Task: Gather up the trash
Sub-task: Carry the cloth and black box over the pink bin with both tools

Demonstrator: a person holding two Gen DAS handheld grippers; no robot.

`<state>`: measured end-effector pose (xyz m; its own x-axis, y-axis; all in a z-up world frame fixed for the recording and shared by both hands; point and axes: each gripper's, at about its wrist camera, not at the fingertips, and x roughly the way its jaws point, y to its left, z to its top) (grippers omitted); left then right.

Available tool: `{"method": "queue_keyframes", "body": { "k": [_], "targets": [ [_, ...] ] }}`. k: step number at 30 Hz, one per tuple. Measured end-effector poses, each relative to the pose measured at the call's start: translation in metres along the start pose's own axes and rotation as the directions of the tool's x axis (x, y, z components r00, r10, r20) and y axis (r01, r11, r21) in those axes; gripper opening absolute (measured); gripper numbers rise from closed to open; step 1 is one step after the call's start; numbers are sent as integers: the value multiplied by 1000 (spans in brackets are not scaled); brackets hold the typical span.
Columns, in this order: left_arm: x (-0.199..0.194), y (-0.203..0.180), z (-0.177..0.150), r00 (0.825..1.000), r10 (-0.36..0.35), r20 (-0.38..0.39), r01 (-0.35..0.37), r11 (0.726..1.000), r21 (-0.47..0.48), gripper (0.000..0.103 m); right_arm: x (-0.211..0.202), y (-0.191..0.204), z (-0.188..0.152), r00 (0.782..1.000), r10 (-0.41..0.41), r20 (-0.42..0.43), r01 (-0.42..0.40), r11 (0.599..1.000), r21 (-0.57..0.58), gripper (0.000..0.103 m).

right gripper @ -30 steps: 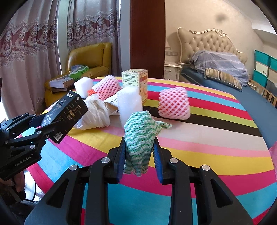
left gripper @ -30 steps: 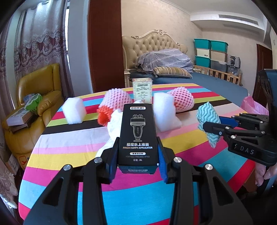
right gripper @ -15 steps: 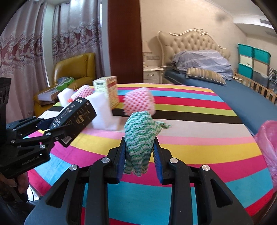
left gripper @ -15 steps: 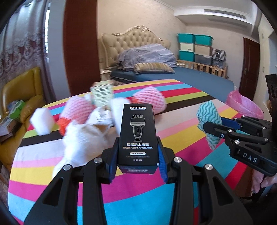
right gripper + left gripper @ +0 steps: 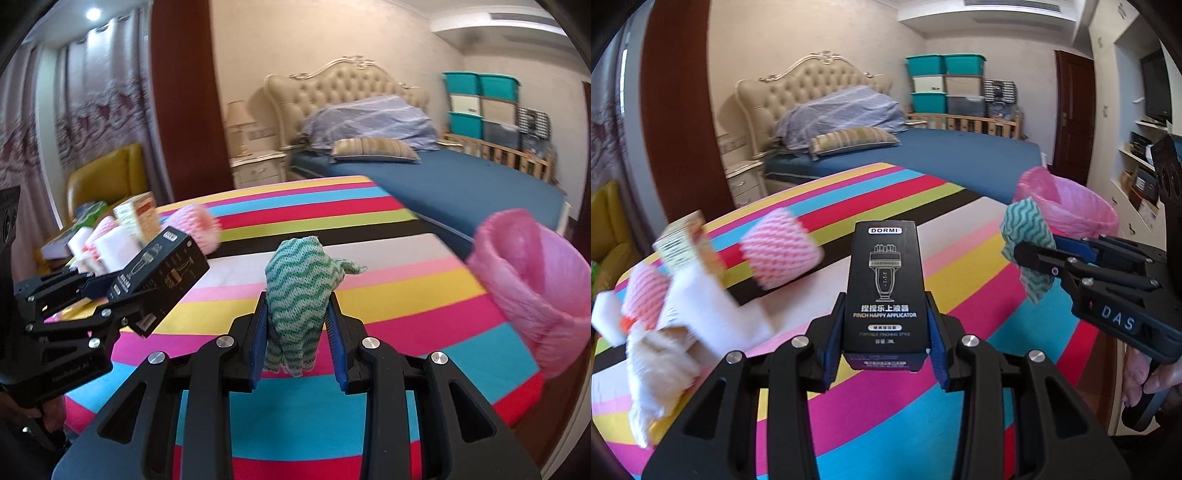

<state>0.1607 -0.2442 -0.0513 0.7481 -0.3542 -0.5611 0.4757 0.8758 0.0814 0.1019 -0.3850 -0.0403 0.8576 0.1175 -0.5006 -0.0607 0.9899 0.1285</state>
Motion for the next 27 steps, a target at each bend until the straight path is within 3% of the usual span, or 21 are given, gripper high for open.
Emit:
{"method": "queue_keyframes", "body": {
  "k": [14,20,27],
  "targets": [
    [56,-81,43,988,-154,-13,154,987,42,39,-28,-102,-2,983,-178,35,172,976,134,29],
    [79,-129,69,973,-231,-20,232,966,114,39,-44,-154,-2,965,-257,54,242,951,194,29],
    [117,-181,106,945,-319,-65,325,937,127,39,-49,-211,6,948,-317,41,298,924,241,29]
  ]
}}
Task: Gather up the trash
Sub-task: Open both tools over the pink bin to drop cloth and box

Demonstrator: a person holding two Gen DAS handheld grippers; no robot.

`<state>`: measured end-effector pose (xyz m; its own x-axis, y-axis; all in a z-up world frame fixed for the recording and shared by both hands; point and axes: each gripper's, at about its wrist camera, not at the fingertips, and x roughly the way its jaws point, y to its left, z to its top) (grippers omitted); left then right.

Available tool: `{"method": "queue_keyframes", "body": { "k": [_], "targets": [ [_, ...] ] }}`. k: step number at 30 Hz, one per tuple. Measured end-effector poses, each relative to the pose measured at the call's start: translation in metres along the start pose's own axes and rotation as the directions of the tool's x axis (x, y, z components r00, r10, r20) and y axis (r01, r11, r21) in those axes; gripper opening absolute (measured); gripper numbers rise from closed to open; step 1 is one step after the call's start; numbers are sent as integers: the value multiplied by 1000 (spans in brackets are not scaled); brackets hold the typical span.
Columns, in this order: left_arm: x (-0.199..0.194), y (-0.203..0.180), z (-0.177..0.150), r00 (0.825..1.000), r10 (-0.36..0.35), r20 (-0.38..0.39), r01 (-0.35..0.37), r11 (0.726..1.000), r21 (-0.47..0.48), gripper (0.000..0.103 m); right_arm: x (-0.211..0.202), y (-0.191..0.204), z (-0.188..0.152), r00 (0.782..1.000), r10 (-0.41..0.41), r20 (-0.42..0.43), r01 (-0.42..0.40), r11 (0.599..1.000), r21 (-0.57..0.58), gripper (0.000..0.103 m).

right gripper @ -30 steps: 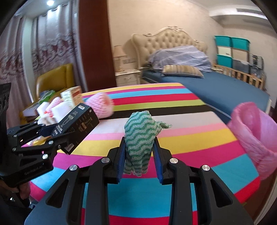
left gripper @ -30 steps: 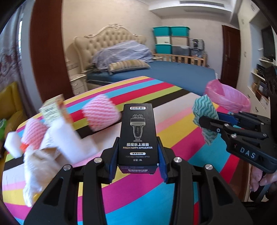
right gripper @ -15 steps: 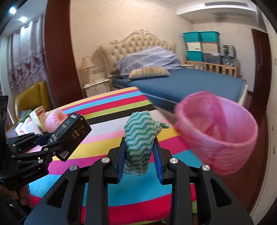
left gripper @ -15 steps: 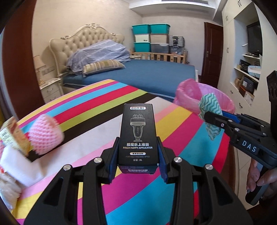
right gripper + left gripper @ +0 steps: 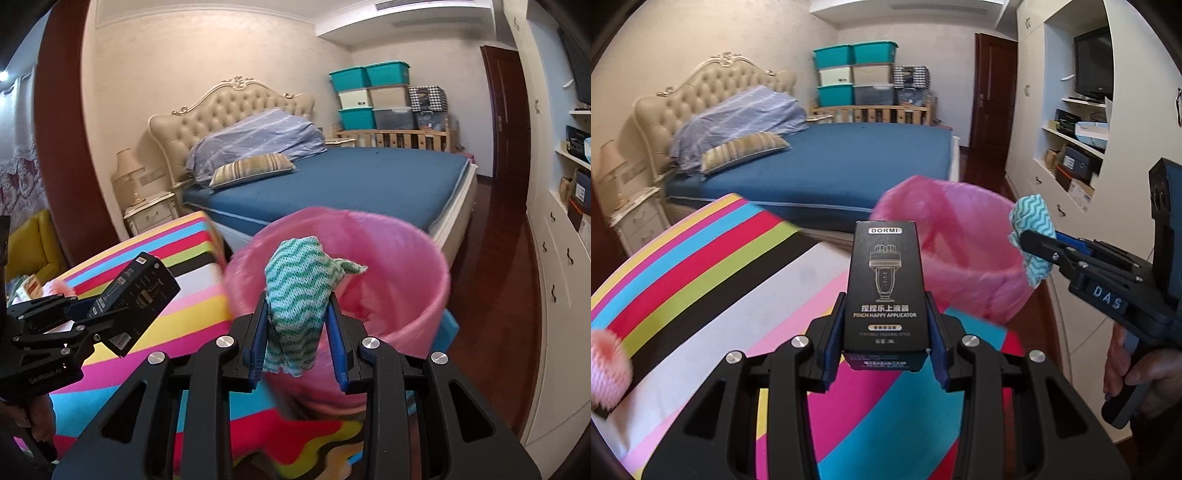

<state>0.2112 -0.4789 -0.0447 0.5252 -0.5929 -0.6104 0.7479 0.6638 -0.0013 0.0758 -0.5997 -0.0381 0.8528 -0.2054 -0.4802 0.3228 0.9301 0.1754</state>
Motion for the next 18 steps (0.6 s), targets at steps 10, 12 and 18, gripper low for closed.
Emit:
{"method": "queue_keyframes", "body": {
  "k": [10,12,18],
  "targets": [
    [73,-29,85,995,-96,3,96,995,-10,39,43,-49,39,1000,-10,-5,11,1000,3,33],
    [87,-28,96,991,-136,11,136,990,-41,51,50,-55,42,1000,-14,-5,14,1000,-11,42],
    [78,-18,94,996,-66,65,70,996,-52,78,36,-62,41,1000,-17,20,17,1000,-1,64]
  ]
}}
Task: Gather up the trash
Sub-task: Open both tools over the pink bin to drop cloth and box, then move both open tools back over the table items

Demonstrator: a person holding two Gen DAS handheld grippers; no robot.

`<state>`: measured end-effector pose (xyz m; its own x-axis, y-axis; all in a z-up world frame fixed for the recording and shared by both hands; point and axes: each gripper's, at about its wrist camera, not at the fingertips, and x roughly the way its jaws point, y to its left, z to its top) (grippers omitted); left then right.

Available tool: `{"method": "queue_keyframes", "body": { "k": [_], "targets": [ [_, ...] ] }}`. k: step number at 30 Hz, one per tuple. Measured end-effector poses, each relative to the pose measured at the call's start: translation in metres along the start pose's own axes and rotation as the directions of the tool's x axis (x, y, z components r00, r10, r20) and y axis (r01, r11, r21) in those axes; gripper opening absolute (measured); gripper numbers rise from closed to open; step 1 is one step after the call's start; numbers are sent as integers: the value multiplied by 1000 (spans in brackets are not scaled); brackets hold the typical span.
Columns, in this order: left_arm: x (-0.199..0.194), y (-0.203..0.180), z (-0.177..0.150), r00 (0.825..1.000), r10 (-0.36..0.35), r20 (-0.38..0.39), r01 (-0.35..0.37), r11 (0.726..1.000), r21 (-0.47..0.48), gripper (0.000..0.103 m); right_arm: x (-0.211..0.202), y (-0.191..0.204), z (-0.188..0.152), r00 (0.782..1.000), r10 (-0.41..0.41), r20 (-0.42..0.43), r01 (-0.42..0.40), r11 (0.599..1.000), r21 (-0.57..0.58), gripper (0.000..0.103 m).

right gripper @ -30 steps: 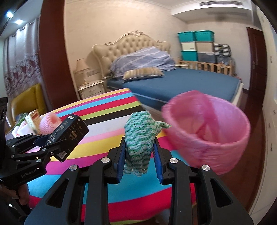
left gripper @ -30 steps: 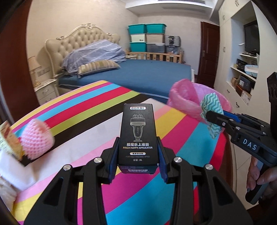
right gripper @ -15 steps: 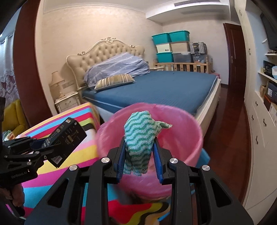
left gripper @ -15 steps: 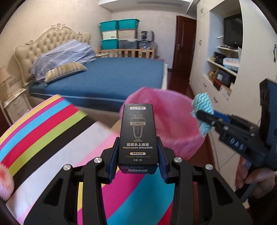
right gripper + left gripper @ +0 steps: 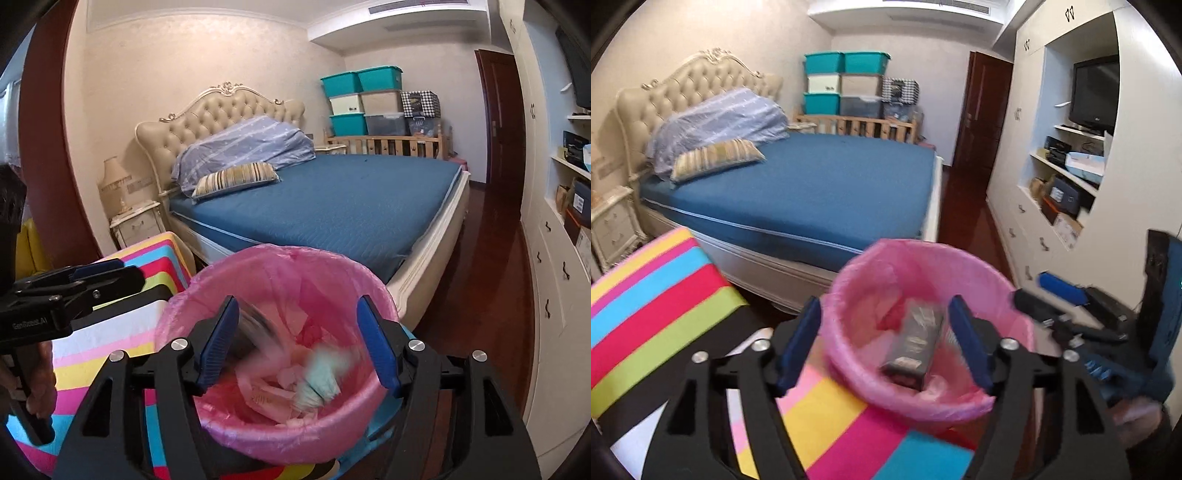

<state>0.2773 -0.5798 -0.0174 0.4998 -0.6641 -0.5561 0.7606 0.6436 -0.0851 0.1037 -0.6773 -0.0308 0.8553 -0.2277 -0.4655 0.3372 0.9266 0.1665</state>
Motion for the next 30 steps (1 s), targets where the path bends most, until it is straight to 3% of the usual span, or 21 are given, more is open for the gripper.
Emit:
{"method": "queue_keyframes", "body": {
  "k": [2,4,9,13,18,22,26,27,30],
  "targets": [
    [-17,9,-12,998,57,18,-57,998,6,90,-10,1,-3,1000,-8,13,8,1000,-5,69],
    [-36,20,-25,994,103,44,-103,995,2,99,-19,6,-8,999,-18,27,18,1000,-9,81],
    [-78,35,-50,980,162,115,-160,987,-25,98,-37,33,-14,998,-20,54,23,998,-59,85],
    [-114,55,-75,980,162,115,-156,986,-57,98,-46,67,-18,998,2,64,5,995,-103,85],
    [-157,81,-108,966,238,104,-231,970,-70,98,-47,110,-32,998,41,44,-34,989,-143,85],
    [-195,99,-135,939,328,99,-323,944,-65,98,-41,142,-48,992,128,-11,-129,983,-128,85],
    [-236,119,-167,909,410,70,-407,911,-62,98,-39,190,-68,978,195,-79,-207,959,-192,85],
    [-246,123,-172,897,437,69,-433,899,-62,98,-40,200,-71,973,212,-93,-227,952,-204,85],
    [-281,137,-195,833,547,79,-544,837,-64,98,-39,238,-85,948,283,-148,-312,919,-239,85]
  ]
}}
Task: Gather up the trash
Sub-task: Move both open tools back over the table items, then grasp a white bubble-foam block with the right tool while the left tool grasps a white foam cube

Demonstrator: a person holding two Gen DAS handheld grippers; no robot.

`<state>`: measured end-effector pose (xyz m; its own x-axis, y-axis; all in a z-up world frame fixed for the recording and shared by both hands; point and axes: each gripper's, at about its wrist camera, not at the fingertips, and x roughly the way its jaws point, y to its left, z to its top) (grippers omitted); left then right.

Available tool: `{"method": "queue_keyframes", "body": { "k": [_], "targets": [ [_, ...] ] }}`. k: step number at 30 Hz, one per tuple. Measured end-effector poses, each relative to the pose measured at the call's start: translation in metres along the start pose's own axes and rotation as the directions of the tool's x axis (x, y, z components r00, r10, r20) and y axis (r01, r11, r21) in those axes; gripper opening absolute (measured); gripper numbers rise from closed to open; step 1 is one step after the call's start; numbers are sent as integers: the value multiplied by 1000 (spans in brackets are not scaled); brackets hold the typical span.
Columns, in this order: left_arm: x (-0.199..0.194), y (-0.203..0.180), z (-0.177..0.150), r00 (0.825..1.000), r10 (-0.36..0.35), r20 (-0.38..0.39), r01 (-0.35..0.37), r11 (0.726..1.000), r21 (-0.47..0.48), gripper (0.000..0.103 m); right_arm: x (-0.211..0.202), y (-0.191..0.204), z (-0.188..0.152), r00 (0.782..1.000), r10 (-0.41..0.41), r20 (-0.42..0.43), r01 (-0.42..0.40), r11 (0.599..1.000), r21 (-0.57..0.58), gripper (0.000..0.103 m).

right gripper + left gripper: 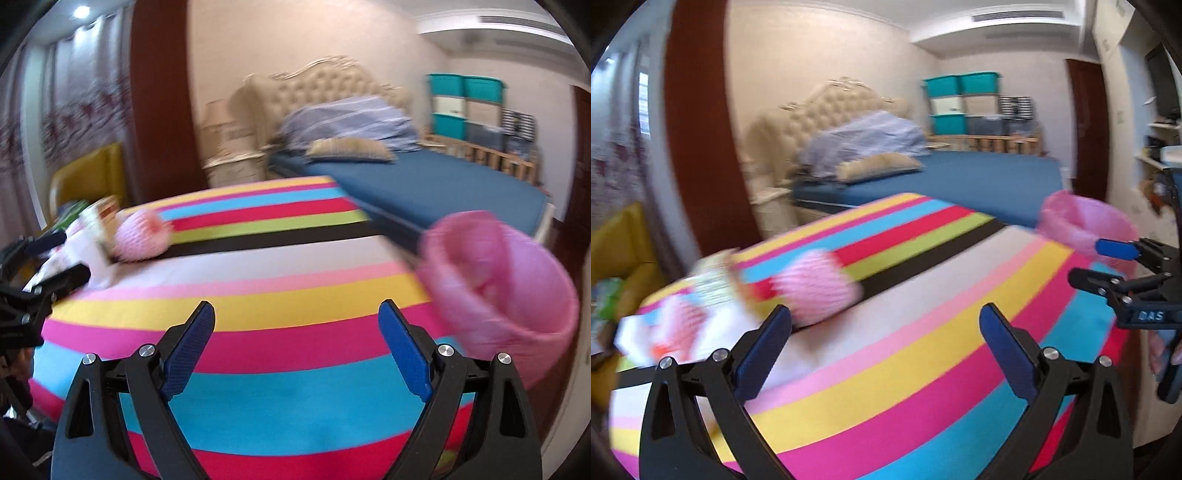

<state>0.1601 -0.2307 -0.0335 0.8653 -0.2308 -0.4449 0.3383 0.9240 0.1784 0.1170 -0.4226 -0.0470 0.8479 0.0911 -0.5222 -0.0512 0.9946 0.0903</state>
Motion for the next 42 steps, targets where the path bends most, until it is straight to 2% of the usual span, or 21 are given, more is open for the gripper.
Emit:
{"method": "queue_keyframes", "body": {
  "k": [5,8,10,15,20,23,26,31,36,38,39,42],
  "targets": [
    [-33,73,-28,995,97,-35,-100,991,-93,98,16,70,-3,991,121,-53,-125,990,-72,85],
    [-51,112,-43,978,199,-60,-205,971,-127,98,23,111,-4,983,163,-90,-174,977,-126,85],
    [-63,137,-56,969,235,-75,-244,958,-147,98,30,130,-2,978,178,-111,-193,971,-143,85],
    [-82,183,-82,951,283,-123,-303,932,-200,98,49,180,6,963,211,-168,-238,958,-159,84],
    [-96,224,-106,922,341,-182,-380,886,-264,98,61,216,17,957,228,-180,-261,946,-191,84],
    [-103,244,-113,916,344,-207,-395,867,-304,98,72,235,21,953,232,-196,-271,941,-204,83],
    [-103,256,-115,915,338,-222,-395,863,-314,98,82,254,25,950,234,-205,-277,936,-218,77],
    [-88,279,-111,885,366,-287,-444,849,-286,98,97,277,36,953,217,-210,-265,935,-234,66],
    [-68,306,-102,896,327,-300,-421,842,-338,98,111,283,40,955,193,-226,-244,943,-225,55],
    [-55,319,-97,890,331,-313,-431,835,-342,98,114,283,39,954,196,-228,-246,945,-214,46],
    [-47,327,-94,889,326,-322,-432,831,-350,98,115,282,39,953,199,-229,-248,946,-210,38],
    [-27,340,-91,894,301,-332,-418,827,-375,98,113,280,40,949,226,-218,-270,942,-198,37]
  ]
}}
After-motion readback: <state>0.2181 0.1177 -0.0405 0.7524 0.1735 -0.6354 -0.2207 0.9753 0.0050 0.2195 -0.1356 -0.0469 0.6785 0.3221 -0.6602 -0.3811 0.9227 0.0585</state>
